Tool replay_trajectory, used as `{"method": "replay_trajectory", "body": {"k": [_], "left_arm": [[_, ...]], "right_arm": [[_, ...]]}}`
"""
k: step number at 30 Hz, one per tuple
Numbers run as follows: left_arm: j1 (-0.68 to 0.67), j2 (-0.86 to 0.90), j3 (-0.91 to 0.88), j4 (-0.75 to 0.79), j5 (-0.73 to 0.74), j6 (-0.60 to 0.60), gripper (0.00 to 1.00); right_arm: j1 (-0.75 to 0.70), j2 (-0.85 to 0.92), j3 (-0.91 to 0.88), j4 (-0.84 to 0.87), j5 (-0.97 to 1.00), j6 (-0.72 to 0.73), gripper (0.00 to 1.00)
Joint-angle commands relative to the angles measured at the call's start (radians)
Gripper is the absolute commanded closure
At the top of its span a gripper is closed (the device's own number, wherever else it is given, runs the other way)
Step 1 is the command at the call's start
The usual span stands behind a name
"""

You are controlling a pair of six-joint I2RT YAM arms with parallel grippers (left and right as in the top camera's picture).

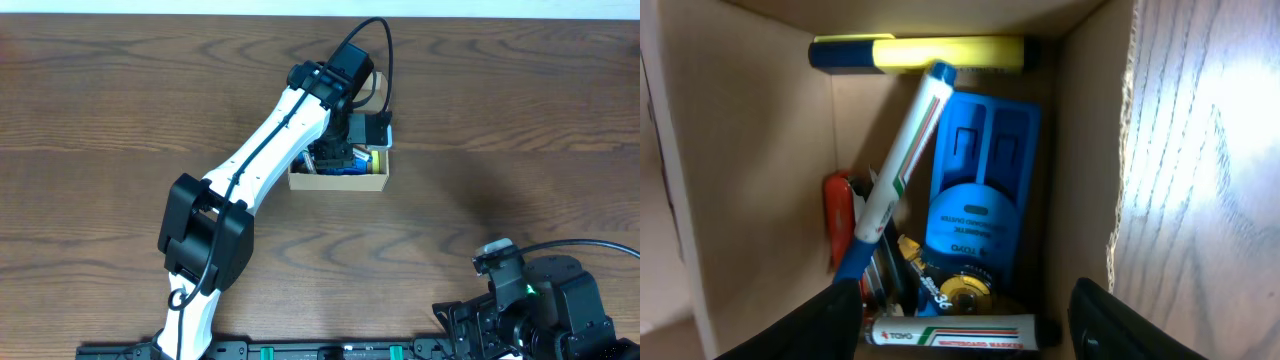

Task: Pack container
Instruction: 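Carry the blue-capped marker into the box and release it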

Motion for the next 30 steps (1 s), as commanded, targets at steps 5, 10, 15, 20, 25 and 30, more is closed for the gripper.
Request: {"method": "replay_trajectory", "body": {"k": [5,10,15,20,25,30], "left_arm": [[0.004,-0.101,-0.003,-0.033,-0.044,-0.285,0.37],[0.006,-0.222,-0.003,-0.065,-0.101,-0.419,0.49],[0.034,-0.338,-0.003,-0.066,-0.131,-0.575,0.78],[0.127,-0.395,-0.003,-0.070,-0.127,-0.782,0.94],[0.257,-0.394,-0.003,-0.103,0.035,-0.842,0.94],[0.370,-0.383,-0.005,-0.103,0.082,-0.938,0.94]], "right_arm": [[0.008,-0.002,0.000,-0.002,-0.003,0.010,0.01],[0.008,-0.002,0.000,-0.002,-0.003,0.010,0.01],[0.008,-0.002,0.000,-0.002,-0.003,0.011,0.01],[0.008,-0.002,0.000,-0.002,0.031,-0.012,0.01],[0.008,-0.002,0.000,-0.002,0.031,-0.012,0.01],[0.008,-0.002,0.000,0.027,0.017,-0.006,0.01]]}}
